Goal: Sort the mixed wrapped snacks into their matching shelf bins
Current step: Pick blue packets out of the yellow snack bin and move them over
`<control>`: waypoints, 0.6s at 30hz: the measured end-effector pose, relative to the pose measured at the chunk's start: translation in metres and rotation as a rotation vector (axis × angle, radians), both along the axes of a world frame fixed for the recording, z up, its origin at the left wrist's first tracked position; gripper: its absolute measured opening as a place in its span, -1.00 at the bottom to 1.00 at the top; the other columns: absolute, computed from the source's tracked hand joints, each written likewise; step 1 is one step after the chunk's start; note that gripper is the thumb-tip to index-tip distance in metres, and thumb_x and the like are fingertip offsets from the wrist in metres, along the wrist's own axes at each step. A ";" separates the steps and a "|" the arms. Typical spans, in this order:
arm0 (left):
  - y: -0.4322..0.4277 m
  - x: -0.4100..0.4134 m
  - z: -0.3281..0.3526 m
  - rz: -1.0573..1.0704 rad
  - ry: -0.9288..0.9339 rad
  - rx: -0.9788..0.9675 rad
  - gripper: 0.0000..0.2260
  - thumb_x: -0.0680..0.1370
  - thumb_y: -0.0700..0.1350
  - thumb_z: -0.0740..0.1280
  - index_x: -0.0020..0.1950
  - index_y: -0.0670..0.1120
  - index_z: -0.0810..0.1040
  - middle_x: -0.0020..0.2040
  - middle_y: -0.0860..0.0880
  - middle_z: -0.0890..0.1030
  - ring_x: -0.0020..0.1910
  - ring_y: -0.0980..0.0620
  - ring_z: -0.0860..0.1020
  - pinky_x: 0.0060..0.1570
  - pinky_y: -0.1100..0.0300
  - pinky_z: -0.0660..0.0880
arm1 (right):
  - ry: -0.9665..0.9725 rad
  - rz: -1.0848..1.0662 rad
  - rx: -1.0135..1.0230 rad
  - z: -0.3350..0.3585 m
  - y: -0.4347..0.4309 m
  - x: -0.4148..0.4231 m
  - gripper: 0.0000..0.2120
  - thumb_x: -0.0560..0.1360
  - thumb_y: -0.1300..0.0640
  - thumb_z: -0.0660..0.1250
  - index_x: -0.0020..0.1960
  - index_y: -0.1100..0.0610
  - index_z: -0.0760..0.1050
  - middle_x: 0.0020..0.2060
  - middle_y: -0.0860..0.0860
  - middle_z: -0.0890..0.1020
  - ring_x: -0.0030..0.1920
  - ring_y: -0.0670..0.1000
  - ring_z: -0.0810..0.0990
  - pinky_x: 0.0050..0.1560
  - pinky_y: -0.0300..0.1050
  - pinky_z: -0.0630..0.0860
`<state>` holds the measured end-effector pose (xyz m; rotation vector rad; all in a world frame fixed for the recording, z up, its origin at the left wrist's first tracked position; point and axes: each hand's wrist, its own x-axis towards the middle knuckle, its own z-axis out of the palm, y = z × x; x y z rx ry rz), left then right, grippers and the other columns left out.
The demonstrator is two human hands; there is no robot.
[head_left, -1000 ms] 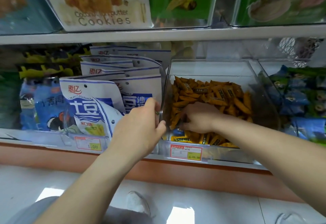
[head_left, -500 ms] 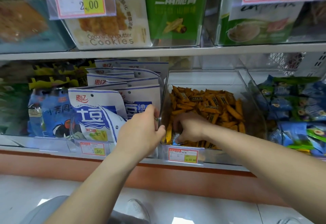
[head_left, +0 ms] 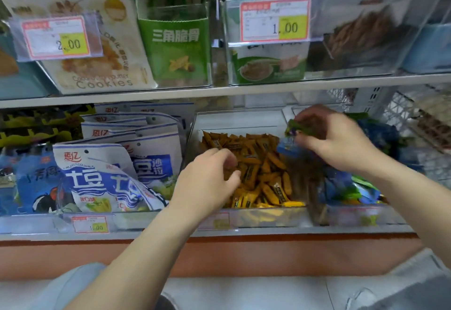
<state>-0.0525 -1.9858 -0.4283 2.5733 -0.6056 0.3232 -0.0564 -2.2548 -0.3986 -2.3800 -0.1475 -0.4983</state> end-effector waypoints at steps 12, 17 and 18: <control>-0.103 0.071 -0.018 -0.208 0.174 0.072 -0.66 0.46 0.12 0.36 0.19 0.03 0.55 0.15 -0.02 0.59 0.15 -0.05 0.53 0.07 0.09 0.49 | 0.080 -0.420 -0.446 -0.016 -0.085 0.019 -0.77 0.54 -0.02 0.29 0.16 -0.05 0.61 0.11 0.12 0.55 0.12 0.24 0.49 0.02 0.04 0.51; -0.119 0.100 -0.034 -0.299 0.253 0.314 -0.40 0.44 0.22 0.41 0.42 0.06 0.39 0.33 -0.01 0.48 0.29 -0.08 0.46 0.22 -0.03 0.44 | -0.148 -0.274 -0.359 -0.014 -0.047 0.010 -0.65 0.51 -0.13 0.19 0.13 -0.01 0.62 0.12 0.02 0.60 0.14 0.16 0.50 0.09 -0.01 0.49; -0.116 0.103 -0.037 -0.301 0.257 0.355 -0.31 0.42 0.24 0.41 0.49 0.09 0.32 0.42 0.00 0.42 0.35 -0.07 0.42 0.26 0.01 0.42 | -0.113 -0.193 -0.351 -0.015 -0.037 0.010 -0.60 0.49 -0.18 0.15 0.17 -0.03 0.60 0.16 -0.01 0.59 0.16 0.12 0.50 0.13 -0.02 0.46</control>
